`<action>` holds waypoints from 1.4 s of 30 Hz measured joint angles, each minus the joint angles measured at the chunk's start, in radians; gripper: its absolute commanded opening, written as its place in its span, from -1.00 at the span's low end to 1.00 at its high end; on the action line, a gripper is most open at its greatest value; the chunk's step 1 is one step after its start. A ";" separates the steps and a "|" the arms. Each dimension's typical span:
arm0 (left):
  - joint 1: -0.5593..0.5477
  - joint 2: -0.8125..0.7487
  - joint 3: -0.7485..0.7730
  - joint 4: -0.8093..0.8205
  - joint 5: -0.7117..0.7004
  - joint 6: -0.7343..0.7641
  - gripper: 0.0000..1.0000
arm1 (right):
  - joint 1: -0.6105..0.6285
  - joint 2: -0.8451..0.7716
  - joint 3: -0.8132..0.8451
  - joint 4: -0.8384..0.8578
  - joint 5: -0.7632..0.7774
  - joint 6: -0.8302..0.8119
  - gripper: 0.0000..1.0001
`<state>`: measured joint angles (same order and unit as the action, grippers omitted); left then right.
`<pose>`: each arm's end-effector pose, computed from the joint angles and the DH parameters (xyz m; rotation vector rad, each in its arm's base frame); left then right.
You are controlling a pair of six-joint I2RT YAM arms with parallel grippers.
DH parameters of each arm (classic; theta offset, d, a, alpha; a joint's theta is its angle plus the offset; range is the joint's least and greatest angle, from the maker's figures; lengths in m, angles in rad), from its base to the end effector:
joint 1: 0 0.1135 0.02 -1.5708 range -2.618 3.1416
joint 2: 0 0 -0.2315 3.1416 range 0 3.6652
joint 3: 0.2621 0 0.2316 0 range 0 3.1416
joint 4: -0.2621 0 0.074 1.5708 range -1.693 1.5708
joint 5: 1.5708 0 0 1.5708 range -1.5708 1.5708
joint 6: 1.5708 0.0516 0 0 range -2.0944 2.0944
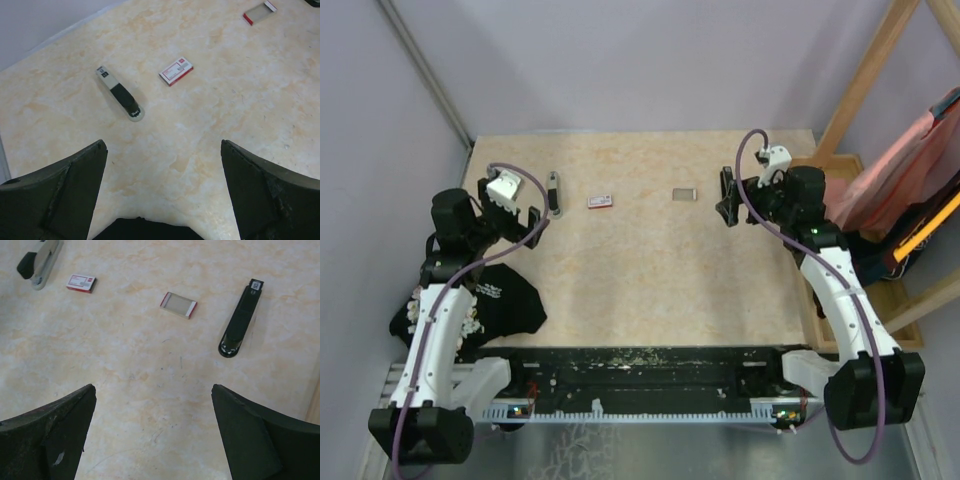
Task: Unload the staples from the stapler
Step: Pick up the stapler from the center of the board.
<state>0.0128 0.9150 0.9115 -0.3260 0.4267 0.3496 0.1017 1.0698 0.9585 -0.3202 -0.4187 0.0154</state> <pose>0.2175 -0.0186 0.3171 0.5928 1.7764 -0.1560 0.2444 0.0460 0.3007 -0.3542 1.9645 0.4936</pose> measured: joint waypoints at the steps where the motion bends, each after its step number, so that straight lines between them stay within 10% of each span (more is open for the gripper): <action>1: 0.000 -0.001 -0.003 -0.016 0.023 0.011 1.00 | 0.000 0.024 0.013 0.005 0.024 -0.003 0.96; 42: 0.001 -0.006 -0.174 -0.032 0.109 0.066 1.00 | 0.113 0.789 0.336 0.172 0.596 0.011 0.33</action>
<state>0.0139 0.9085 0.7376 -0.3576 0.5354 0.4152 0.2142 1.8584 1.2945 -0.1486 0.1772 0.0265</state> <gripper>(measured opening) 0.998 0.671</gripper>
